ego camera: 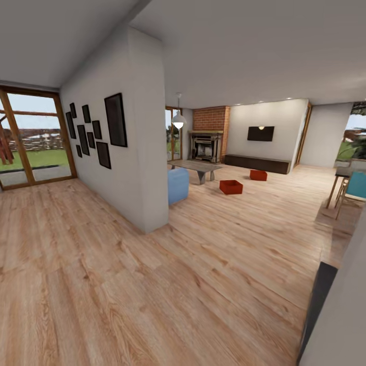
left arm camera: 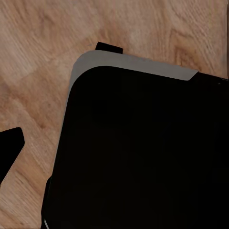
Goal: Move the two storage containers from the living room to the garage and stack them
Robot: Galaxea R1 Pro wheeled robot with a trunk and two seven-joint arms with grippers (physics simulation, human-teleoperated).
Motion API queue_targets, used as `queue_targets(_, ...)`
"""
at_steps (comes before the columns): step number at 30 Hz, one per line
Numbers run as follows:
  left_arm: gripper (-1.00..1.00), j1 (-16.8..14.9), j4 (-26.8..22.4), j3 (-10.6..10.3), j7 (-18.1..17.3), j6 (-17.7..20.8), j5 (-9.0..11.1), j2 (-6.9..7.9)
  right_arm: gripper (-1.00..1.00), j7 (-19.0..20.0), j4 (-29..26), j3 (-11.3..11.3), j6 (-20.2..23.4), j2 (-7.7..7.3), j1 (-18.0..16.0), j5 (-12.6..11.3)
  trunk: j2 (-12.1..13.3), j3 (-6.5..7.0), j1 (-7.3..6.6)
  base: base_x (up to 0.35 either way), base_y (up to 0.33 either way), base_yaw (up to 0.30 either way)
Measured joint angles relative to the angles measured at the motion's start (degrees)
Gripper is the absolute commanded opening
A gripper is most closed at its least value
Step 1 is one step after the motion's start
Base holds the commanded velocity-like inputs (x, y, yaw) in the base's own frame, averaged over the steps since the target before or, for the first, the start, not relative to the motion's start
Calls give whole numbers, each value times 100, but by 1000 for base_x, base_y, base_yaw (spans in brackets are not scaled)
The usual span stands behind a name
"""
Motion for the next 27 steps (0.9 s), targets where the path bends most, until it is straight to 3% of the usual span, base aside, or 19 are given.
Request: queue_targets(27,100,0,6,1,0,-2,0,0,100,0,-1,-10,5,15,0,3,0,0,0,324,0,0)
